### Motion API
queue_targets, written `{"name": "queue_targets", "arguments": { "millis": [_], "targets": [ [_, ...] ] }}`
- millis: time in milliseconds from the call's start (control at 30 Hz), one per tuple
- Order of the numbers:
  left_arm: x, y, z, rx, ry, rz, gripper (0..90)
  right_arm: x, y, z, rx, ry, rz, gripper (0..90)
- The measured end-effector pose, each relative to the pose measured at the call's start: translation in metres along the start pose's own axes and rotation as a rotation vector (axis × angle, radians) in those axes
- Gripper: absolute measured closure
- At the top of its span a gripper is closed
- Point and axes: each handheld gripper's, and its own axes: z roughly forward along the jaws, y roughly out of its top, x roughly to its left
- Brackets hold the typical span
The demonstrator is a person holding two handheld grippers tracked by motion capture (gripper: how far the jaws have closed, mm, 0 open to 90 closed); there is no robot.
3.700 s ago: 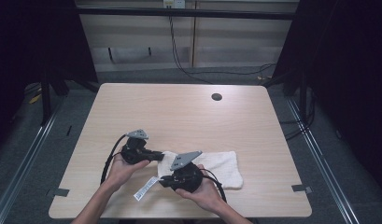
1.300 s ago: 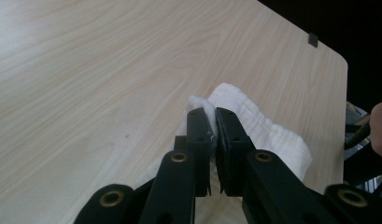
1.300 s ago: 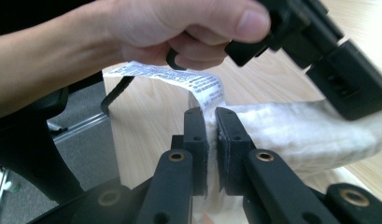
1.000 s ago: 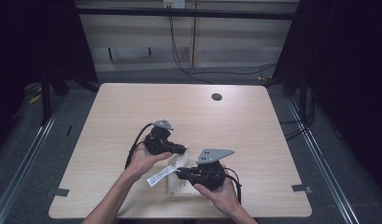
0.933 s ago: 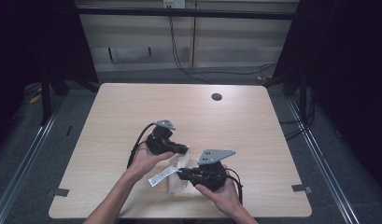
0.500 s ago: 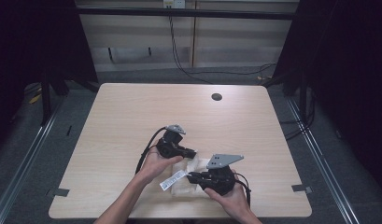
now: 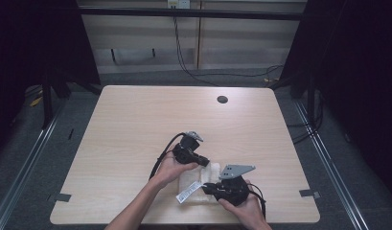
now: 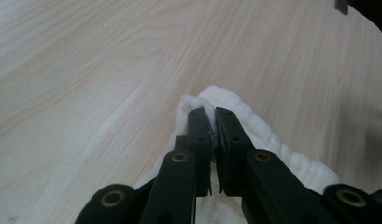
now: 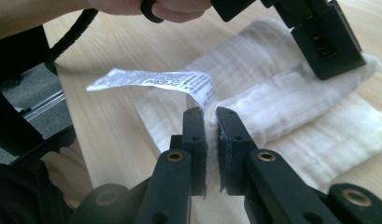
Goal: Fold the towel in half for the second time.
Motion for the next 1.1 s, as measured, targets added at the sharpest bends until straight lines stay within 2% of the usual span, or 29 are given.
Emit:
{"name": "queue_targets", "arguments": {
  "millis": [33,67,167,400,433,700,733,933,1033,1100],
  "targets": [
    [0.001,0.0,0.003,0.002,0.001,0.002,85.3,-0.001,-0.001,0.0,0.004,-0.002,0.01,83.1],
    [0.001,-0.001,0.006,-0.006,0.001,-0.018,85.1,-0.002,-0.002,-0.001,0.007,-0.006,0.012,82.6],
    [0.003,0.0,0.009,-0.023,-0.004,-0.033,81.8,-0.005,-0.005,-0.003,0.007,-0.025,0.02,78.2],
    [-0.002,0.008,0.009,-0.036,-0.021,-0.022,76.2,-0.009,-0.012,-0.019,0.009,-0.063,0.034,68.3],
    [-0.002,0.008,0.01,-0.049,-0.035,-0.024,75.6,-0.009,-0.013,-0.02,0.013,-0.066,0.041,66.6],
    [-0.005,0.013,0.017,-0.052,-0.038,-0.016,70.0,-0.016,-0.019,-0.025,-0.013,-0.113,0.068,47.2],
    [-0.005,0.012,0.018,-0.065,-0.052,-0.023,69.6,-0.018,-0.019,-0.024,-0.009,-0.125,0.067,46.9],
    [-0.003,0.013,0.017,-0.091,-0.051,-0.016,61.2,-0.03,-0.019,-0.022,-0.023,-0.135,0.083,46.0],
    [-0.004,0.012,0.014,-0.122,-0.047,-0.007,58.8,-0.033,-0.018,-0.024,-0.03,-0.132,0.086,45.5],
    [-0.003,0.01,0.01,-0.155,-0.039,-0.002,56.6,-0.034,-0.017,-0.026,-0.035,-0.148,0.081,45.1]
  ]
}}
